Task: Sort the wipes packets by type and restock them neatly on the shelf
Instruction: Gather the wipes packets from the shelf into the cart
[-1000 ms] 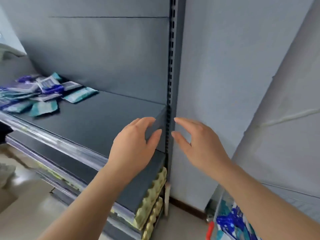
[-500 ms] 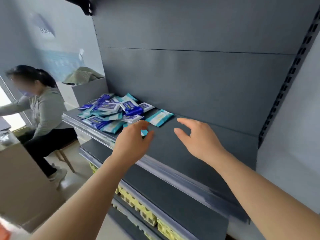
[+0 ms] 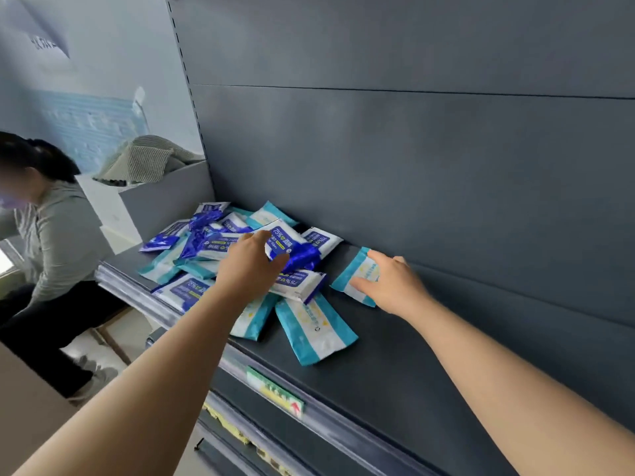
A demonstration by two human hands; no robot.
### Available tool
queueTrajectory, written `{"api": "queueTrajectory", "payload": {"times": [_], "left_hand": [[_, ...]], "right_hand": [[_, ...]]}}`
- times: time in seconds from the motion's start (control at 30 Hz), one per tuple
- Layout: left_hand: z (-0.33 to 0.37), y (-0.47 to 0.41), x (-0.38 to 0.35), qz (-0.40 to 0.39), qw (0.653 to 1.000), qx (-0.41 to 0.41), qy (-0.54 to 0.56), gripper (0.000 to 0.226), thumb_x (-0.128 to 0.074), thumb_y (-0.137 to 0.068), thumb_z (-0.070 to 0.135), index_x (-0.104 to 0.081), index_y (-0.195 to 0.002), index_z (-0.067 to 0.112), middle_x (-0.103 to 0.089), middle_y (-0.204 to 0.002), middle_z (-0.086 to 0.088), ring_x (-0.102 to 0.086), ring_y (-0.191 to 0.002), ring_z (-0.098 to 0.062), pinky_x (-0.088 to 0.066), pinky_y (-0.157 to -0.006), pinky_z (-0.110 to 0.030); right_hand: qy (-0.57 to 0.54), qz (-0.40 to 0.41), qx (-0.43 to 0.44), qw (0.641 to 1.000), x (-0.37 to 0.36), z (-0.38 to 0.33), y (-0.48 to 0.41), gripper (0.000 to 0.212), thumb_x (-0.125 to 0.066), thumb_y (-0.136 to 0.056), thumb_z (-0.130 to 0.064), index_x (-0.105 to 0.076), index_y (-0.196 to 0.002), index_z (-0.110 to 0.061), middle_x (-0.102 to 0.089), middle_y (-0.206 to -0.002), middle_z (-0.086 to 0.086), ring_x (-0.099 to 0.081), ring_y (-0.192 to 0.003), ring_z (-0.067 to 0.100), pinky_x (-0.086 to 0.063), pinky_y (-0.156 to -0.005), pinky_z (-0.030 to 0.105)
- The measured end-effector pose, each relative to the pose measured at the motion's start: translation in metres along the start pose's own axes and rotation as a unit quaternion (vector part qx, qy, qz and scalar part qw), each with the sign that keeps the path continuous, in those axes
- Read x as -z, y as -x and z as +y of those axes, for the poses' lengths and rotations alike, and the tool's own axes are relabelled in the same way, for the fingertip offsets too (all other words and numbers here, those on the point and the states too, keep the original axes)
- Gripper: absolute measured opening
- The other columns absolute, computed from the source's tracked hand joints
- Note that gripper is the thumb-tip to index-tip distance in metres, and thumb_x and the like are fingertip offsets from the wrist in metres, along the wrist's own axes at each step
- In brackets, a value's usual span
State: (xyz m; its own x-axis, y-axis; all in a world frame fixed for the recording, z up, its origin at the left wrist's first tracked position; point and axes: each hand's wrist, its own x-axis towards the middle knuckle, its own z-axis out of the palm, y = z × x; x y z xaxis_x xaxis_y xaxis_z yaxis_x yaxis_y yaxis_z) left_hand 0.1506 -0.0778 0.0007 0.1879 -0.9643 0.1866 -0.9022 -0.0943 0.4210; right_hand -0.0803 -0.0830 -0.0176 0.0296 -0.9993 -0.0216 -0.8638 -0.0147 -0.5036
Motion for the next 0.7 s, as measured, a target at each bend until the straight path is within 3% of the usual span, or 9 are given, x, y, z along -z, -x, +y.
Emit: {"api": "queueTrajectory", "payload": {"times": [0.13,0.23,0.33,0.4,0.47,0.53,0.63,0.7], "left_hand": [[-0.021,-0.054,-0.012,-0.064,0.996,0.029,-0.052,0.092,-0.056,-0.08,0.067,-0.022,-0.15,0.018,-0.042,-0.144,-0.016,-0.034,-0.134,-0.038,-0.034,-0.107,-0.05],[-0.028,-0.082,-0.017,-0.096,0.991,0.027,-0.085,0.112,-0.061,-0.066,0.078,-0.018,-0.149,0.018,-0.042,-0.146,-0.012,-0.033,-0.135,-0.037,-0.031,-0.104,-0.05],[-0.035,-0.106,-0.019,-0.1,0.991,-0.01,-0.092,0.092,-0.072,-0.055,0.076,-0.045,-0.119,0.015,-0.059,-0.119,-0.007,-0.051,-0.111,-0.031,-0.037,-0.095,-0.045],[-0.039,-0.121,-0.017,-0.108,0.993,-0.043,-0.01,0.073,-0.081,-0.055,0.064,-0.047,-0.099,0.015,-0.06,-0.092,0.001,-0.055,-0.09,-0.024,-0.042,-0.087,-0.04],[-0.046,-0.138,-0.011,-0.111,0.988,-0.056,0.087,0.06,-0.084,-0.061,0.052,-0.049,-0.09,0.014,-0.054,-0.075,0.004,-0.054,-0.073,-0.02,-0.043,-0.069,-0.034],[-0.057,-0.159,-0.004,-0.119,0.983,-0.052,0.128,0.047,-0.078,-0.072,0.05,-0.049,-0.074,0.014,-0.053,-0.065,0.001,-0.049,-0.057,-0.018,-0.037,-0.057,-0.03],[-0.073,-0.187,-0.004,-0.169,0.983,-0.048,0.055,0.057,-0.068,-0.073,0.063,-0.044,-0.066,0.012,-0.052,-0.068,-0.008,-0.047,-0.059,-0.024,-0.036,-0.058,-0.03],[-0.077,-0.196,-0.007,-0.205,0.976,-0.06,0.048,0.052,-0.068,-0.078,0.058,-0.044,-0.069,0.013,-0.051,-0.07,-0.005,-0.048,-0.063,-0.021,-0.036,-0.06,-0.031]], "right_hand": [[-0.004,0.014,-0.062,0.998,-0.013,-0.008,-0.024,0.079,-0.071,-0.076,-0.044,-0.033,-0.144,-0.035,-0.04,-0.134,0.012,-0.042,-0.123,0.03,-0.039,-0.102,0.034],[-0.125,0.029,-0.083,0.988,-0.015,-0.013,-0.034,0.088,-0.078,-0.074,-0.021,-0.029,-0.147,-0.031,-0.04,-0.14,0.007,-0.042,-0.125,0.021,-0.042,-0.097,0.03],[-0.218,0.05,-0.105,0.969,-0.02,-0.022,-0.038,0.078,-0.072,-0.08,-0.008,-0.034,-0.145,-0.028,-0.04,-0.142,0.0,-0.045,-0.12,0.017,-0.043,-0.082,0.026],[-0.267,0.084,-0.116,0.953,-0.022,-0.031,-0.041,0.068,-0.069,-0.082,-0.006,-0.04,-0.14,-0.028,-0.046,-0.134,0.0,-0.052,-0.105,0.015,-0.047,-0.072,0.025],[-0.328,0.108,-0.116,0.931,-0.024,-0.041,-0.047,0.061,-0.069,-0.083,-0.006,-0.045,-0.135,-0.029,-0.052,-0.121,-0.003,-0.055,-0.091,0.009,-0.047,-0.061,0.021],[-0.375,0.104,-0.115,0.914,-0.029,-0.055,-0.055,0.05,-0.068,-0.085,-0.011,-0.05,-0.129,-0.026,-0.057,-0.114,-0.003,-0.058,-0.085,0.007,-0.049,-0.062,0.02],[-0.383,0.075,-0.149,0.909,-0.046,-0.074,-0.069,0.031,-0.064,-0.089,-0.021,-0.057,-0.12,-0.023,-0.063,-0.115,0.004,-0.062,-0.089,0.016,-0.05,-0.072,0.03],[-0.372,0.078,-0.173,0.909,-0.054,-0.083,-0.078,0.03,-0.065,-0.089,-0.018,-0.059,-0.118,-0.021,-0.061,-0.12,0.008,-0.063,-0.093,0.019,-0.052,-0.074,0.031]]}}
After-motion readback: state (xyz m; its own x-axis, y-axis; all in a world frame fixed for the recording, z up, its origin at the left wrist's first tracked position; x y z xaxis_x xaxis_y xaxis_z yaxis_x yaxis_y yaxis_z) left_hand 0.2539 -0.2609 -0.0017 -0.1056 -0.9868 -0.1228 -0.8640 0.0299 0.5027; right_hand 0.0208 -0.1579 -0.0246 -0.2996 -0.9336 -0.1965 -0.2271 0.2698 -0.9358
